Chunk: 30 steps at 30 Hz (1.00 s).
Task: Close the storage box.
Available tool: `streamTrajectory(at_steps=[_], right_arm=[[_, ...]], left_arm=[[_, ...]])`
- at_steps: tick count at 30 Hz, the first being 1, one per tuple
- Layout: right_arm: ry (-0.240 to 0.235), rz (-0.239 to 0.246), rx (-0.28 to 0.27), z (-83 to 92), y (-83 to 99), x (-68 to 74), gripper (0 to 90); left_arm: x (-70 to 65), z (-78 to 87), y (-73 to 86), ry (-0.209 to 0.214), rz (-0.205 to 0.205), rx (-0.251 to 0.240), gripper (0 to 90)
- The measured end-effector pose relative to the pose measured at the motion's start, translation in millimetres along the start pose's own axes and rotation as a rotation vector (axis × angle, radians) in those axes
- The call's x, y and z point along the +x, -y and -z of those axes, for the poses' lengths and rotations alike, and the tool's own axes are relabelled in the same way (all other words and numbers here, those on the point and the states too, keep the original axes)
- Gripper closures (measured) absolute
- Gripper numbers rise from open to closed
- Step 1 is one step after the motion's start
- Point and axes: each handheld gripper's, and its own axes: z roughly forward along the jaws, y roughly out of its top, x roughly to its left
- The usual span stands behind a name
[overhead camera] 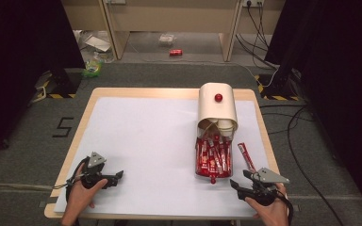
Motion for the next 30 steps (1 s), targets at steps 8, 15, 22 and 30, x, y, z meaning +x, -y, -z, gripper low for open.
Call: streamTrajectory(at_steps=[8,15,22,30], right_arm=[[0.013,0.026,-0.005,-8.7,-2.0,7.0,35.3],[0.0,0.043,0.004,-15.2,-2.1,11.6,35.4],[0.003,0.056,0.014,-18.2,-1.9,12.7,35.7],[0.007,0.079,0.026,-25.4,-2.9,16.6,35.1]], left_arm=[[-0.1,0.0,0.1,-0.001,-0.001,-0.002,5.9],[-0.1,-0.1,0.1,0.0,0.0,-0.001,5.9],[-0.1,0.0,0.1,-0.001,-0.001,-0.001,5.9],[-0.1,-0.1,0.1,-0.001,-0.001,-0.001,5.9]])
